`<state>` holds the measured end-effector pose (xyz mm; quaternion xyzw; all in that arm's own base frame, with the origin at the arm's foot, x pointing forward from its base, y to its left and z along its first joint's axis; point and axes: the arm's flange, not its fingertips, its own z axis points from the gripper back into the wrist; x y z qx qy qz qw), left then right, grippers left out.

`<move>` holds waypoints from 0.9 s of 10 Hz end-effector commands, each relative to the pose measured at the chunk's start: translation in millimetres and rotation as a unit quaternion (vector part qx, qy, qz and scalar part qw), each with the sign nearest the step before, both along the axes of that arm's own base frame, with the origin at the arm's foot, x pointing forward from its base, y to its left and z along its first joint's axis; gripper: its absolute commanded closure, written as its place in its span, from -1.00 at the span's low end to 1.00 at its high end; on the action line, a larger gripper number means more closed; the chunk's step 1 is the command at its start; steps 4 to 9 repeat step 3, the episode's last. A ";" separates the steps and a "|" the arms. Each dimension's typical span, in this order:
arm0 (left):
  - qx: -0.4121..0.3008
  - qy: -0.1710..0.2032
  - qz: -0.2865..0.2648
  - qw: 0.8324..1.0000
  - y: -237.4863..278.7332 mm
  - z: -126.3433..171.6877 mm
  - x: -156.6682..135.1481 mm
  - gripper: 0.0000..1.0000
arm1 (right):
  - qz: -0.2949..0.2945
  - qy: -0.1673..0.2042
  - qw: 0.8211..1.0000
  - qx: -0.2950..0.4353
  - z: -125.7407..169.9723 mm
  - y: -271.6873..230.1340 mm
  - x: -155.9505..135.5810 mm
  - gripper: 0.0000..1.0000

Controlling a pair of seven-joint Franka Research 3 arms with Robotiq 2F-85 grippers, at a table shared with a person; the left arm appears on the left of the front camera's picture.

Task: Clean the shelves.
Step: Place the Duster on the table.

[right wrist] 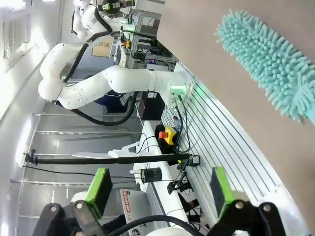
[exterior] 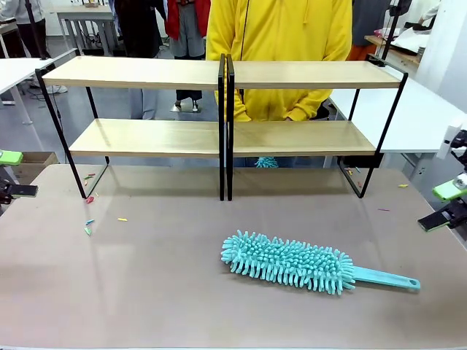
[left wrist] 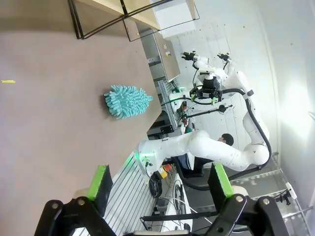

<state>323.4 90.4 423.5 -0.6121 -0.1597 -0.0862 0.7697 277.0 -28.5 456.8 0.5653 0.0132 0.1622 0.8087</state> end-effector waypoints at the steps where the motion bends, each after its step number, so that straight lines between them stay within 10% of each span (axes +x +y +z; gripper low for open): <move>1: -0.012 -0.015 0.000 1.000 -1.8 0.4 -1.5 -1.00 | 0.008 -0.005 1.000 -0.001 1.9 -3.9 1.7 -1.00; 9: -0.012 -0.015 0.000 1.000 -1.8 0.4 -1.5 -1.00 | 0.008 -0.005 1.000 -0.001 1.9 -3.9 1.7 -1.00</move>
